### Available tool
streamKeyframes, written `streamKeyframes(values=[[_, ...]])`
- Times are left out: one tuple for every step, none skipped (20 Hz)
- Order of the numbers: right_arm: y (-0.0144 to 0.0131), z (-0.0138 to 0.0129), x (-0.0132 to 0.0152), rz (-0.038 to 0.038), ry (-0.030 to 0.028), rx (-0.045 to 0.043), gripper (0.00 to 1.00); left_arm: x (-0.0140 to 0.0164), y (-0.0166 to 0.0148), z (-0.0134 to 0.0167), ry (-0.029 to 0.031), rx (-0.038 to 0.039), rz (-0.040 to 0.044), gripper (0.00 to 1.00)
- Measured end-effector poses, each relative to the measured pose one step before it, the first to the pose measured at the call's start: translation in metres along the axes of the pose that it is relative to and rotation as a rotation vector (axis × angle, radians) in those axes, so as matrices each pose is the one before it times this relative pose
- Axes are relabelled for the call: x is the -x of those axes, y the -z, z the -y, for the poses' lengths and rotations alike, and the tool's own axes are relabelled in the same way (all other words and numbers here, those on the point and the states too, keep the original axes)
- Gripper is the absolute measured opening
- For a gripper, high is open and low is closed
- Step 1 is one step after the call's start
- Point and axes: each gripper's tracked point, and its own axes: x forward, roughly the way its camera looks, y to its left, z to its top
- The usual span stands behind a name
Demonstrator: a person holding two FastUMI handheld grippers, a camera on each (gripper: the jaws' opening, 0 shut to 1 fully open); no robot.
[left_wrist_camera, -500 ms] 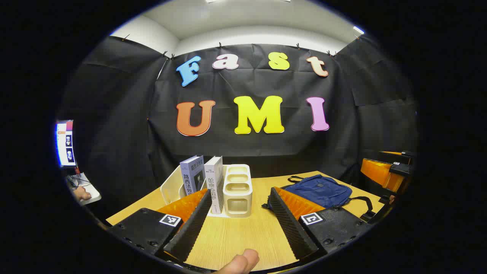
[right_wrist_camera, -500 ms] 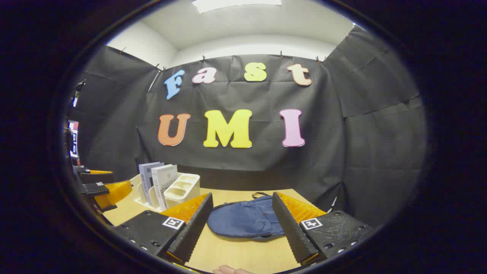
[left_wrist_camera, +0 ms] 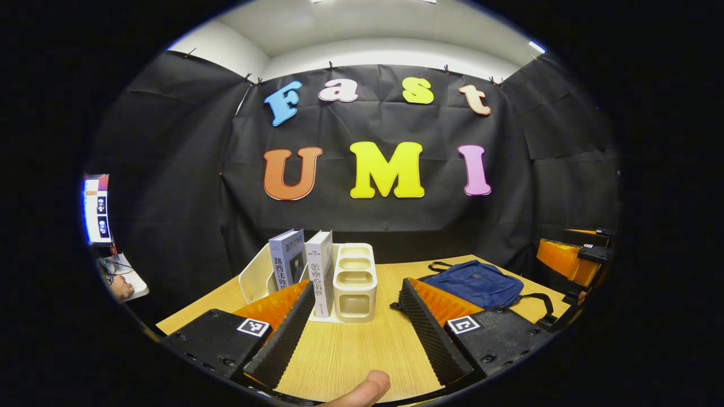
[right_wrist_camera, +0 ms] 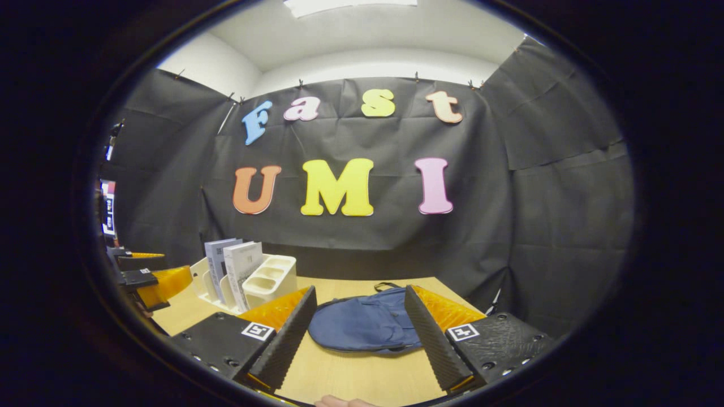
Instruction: Open the schoolbag, grab two books from the bookshelf and put them into the schoolbag.
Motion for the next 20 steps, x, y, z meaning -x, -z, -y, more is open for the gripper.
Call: streamKeyframes(values=[[0.00095, -0.00156, -0.00003, 0.00039, -0.00556, 0.00511, 0.95, -0.00002, 0.00008, -0.00193, -0.00154, -0.0005, -0.00125, 0.98], [0.0012, -0.00226, -0.00029, -0.00265, -0.00526, 0.00532, 0.95, -0.00073, 0.00072, 0.00022, 0.00115, -0.00053, -0.00215, 0.98], [0.00264, -0.00034, -0.00043, -0.00358, -0.00351, 0.00086, 0.95, -0.00007, 0.00268, 0.00052, 0.00207, -0.00007, -0.00517, 0.98], [0.00121, -0.00038, -0.00064, -0.00348, -0.00423, -0.0031, 0.95, 0.00023, 0.00178, 0.00151, 0.00432, -0.00209, -0.00547, 0.98], [0.00256, -0.00098, 0.00019, -0.00497, -0.00288, -0.00379, 0.95, -0.0007, 0.00033, 0.00252, 0.00513, -0.00095, -0.00436, 0.98], [0.00154, -0.00014, -0.00147, -0.00735, 0.00064, -0.00326, 0.95, -0.00119, 0.00098, 0.0015, 0.0058, -0.00169, -0.00533, 0.98], [0.00163, 0.00142, -0.00153, -0.0049, 0.00142, -0.00515, 0.95, -0.0004, 0.00139, 0.00132, 0.00455, -0.00284, -0.0053, 0.98], [0.00072, 0.00132, -0.00131, -0.00453, 0.00101, -0.00469, 0.95, 0.0002, 0.00089, 0.00037, 0.00106, -0.00351, -0.00305, 0.98], [0.00184, 0.00118, -0.00035, -0.00379, 0.00227, -0.00441, 0.95, -0.00048, 0.00093, -0.00028, -0.00172, -0.00272, -0.0029, 0.98], [0.00085, 0.00155, -0.00239, -0.00442, 0.00296, -0.00219, 0.95, -0.00011, 0.00027, -0.0008, -0.00279, -0.00068, -0.00021, 0.98], [0.00186, 0.00079, -0.00326, -0.0024, 0.00539, -0.00245, 0.95, 0.00011, -0.00028, 0.00075, 0.00013, -0.00238, -0.00089, 0.98], [0.00042, 0.00039, -0.00484, -0.00227, 0.00323, 0.00012, 0.95, 0.00011, -0.00074, -0.00099, 0.00002, -0.00228, 0.00099, 0.98], [0.00157, -0.00131, -0.00444, -0.00375, 0.00014, 0.00141, 0.95, 0.00004, 0.00017, -0.00327, -0.00629, 0.00136, 0.00105, 0.98], [0.00142, -0.00196, -0.0056, -0.00614, -0.0031, 0.00378, 0.95, -0.00109, -0.00003, -0.00248, -0.00753, 0.00062, -0.00029, 0.98], [0.0024, -0.00382, -0.00603, -0.00308, -0.00791, 0.00461, 0.95, -0.00041, 0.00063, -0.003, -0.007, -0.00006, -0.00154, 0.98], [0.00073, -0.00369, -0.00634, -0.00468, -0.00528, 0.00604, 0.95, -0.00055, 0.00008, -0.00278, -0.00706, 0.00113, -0.00216, 0.98], [0.00339, -0.00157, -0.00688, -0.00847, -0.00132, 0.00862, 0.95, -0.00017, 0.001, -0.00159, -0.00568, 0.00119, -0.0038, 0.98], [0.0023, -0.00295, -0.00795, -0.00963, 0.00039, 0.01052, 0.95, -0.00071, 0.00097, -0.00258, -0.00554, 0.00068, -0.00442, 0.98], [0.00469, -0.00155, -0.00753, -0.01581, 0.00185, 0.01429, 0.95, 0.00106, -0.00043, -0.00308, -0.00831, 0.0016, -0.00225, 0.98], [0.00374, -0.00384, -0.00944, -0.01196, -0.00438, 0.02031, 0.93, -0.00117, -0.00071, -0.002, -0.00641, -0.00001, -0.00106, 0.98]])
